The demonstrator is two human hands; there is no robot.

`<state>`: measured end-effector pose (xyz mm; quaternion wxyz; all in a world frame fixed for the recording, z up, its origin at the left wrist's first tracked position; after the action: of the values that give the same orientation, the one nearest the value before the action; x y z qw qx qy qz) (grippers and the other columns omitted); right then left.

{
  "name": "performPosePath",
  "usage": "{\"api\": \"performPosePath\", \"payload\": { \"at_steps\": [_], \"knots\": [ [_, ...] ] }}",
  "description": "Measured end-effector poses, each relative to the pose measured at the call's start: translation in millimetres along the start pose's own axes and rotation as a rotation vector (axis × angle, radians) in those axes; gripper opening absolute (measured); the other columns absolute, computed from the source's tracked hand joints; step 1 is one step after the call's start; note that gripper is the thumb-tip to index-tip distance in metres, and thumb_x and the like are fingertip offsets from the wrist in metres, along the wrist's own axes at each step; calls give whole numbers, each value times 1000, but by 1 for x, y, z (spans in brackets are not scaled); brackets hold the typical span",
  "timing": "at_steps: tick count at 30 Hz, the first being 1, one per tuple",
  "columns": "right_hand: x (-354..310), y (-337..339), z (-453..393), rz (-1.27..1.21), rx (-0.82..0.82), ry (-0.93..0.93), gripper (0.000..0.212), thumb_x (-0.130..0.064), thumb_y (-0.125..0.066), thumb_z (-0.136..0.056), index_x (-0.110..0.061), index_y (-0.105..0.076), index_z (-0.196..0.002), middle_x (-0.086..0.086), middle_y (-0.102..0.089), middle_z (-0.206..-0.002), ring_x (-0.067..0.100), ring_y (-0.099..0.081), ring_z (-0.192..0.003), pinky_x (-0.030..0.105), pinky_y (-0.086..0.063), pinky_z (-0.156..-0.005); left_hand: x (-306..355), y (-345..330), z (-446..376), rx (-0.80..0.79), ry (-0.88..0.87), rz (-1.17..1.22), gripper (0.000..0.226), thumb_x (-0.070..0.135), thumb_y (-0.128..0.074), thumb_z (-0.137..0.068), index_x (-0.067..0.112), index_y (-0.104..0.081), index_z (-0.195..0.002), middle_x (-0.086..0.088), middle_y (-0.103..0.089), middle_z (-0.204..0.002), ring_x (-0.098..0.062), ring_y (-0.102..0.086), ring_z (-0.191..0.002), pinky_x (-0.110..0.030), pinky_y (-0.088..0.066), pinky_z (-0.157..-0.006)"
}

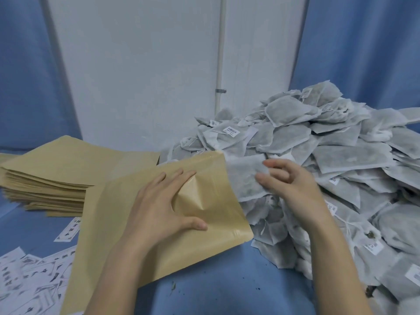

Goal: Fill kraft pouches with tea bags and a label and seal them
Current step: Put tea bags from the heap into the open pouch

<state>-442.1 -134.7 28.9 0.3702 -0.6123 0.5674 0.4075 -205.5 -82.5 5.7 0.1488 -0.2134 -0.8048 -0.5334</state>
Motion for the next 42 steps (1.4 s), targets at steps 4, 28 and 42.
{"api": "performPosePath", "payload": {
  "at_steps": [4,28,42],
  "knots": [
    [6,-43,3,209,-198,-32,15,-16,-71,-78,-17,-72,-94,5,-71,-91,12,-67,-81,28,-53,-71,8,2,0,26,-41,48,94,78,-68,-32,77,-18,-113,33,-26,-146,-3,-16,-142,-27,-15,-112],
    [88,-34,11,530,-514,-417,70,-48,-55,-74,-51,-28,-138,-13,-36,-145,3,-34,-130,28,-26,-107,-10,6,1,57,-5,-4,102,69,-78,-39,68,-19,-123,27,-25,-149,-10,-18,-143,-32,-16,-113],
    [102,-37,-2,1022,-198,-304,91,-63,-71,-61,-15,-39,-131,7,-50,-128,25,-44,-119,33,-38,-93,-25,-9,-2,-27,11,-292,105,78,-68,-48,58,-18,-139,24,-16,-154,-11,-12,-145,-28,-8,-111]
  ]
}}
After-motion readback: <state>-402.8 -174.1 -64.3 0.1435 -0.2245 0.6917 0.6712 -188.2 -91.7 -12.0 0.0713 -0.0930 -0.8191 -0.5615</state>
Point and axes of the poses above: each hand's wrist, its own z-axis away from the middle knuckle, its own y-axis out of the back of the hand, x = y × z, the point moved 7 cm from there along -z, towards the middle knuckle
